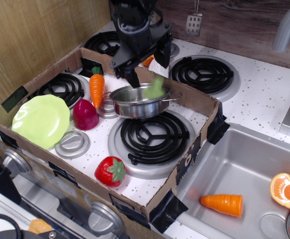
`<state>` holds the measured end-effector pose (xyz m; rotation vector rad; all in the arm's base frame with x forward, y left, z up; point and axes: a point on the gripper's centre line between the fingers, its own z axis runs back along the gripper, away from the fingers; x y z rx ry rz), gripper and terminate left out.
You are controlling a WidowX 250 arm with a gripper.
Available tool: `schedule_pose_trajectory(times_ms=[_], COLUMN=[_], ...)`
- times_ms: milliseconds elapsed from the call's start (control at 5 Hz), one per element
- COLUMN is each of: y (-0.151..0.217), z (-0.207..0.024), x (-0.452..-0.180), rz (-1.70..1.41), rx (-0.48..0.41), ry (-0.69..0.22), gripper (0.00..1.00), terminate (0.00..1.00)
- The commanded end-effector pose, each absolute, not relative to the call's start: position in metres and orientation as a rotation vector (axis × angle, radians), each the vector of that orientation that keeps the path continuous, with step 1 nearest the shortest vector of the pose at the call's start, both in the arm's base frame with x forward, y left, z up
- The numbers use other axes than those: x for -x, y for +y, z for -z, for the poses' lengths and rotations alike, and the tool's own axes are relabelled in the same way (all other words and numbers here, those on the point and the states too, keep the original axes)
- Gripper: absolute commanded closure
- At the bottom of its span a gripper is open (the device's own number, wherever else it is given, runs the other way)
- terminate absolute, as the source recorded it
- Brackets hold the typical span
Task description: Put broccoli in pot
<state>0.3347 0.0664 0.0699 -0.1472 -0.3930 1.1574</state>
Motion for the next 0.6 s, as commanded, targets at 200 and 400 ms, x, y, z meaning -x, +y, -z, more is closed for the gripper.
schedule_pose_trajectory(times_ms=[200,400], y=[0.0722,0.0722], z=[-0.1064,-0.1064], x=[-0.3384,-0.3384], rz=[-1.025,-1.025], rx=[0.022,0.022], ry=[-0.401,-0.401], gripper=[0.00,0.00], terminate=[0.00,1.00])
